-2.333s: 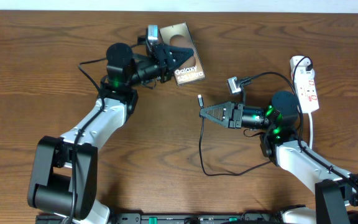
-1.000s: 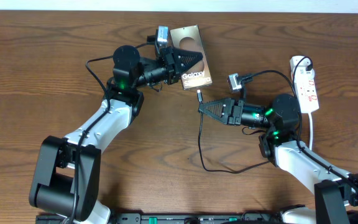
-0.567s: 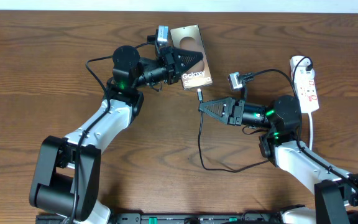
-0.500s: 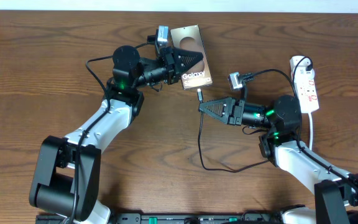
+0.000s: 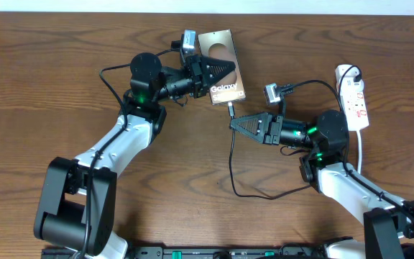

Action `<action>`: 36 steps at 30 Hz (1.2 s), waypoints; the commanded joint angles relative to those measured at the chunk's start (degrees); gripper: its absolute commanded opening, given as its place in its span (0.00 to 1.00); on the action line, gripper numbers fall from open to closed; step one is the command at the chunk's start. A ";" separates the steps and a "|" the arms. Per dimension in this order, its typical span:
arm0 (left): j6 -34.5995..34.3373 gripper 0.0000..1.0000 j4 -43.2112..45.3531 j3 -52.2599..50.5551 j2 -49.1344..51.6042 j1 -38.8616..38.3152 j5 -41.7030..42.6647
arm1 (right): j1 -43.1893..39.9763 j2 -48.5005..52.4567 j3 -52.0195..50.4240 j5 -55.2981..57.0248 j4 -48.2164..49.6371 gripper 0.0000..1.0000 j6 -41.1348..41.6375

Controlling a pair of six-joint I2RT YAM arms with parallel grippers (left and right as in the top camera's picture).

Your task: Plug charger to phone and switch on socket

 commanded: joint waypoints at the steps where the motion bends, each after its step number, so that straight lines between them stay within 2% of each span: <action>1: 1.95 0.07 0.79 1.11 -0.61 -0.09 1.11 | 0.13 0.02 0.13 0.94 0.33 0.01 0.50; 26: 2.49 0.07 0.81 1.11 -0.61 -1.22 1.79 | 0.11 0.02 0.13 2.32 0.37 0.01 3.30; 36: 2.23 0.07 0.81 1.09 -0.61 -1.20 1.81 | 0.11 0.02 0.13 3.65 5.22 0.01 3.30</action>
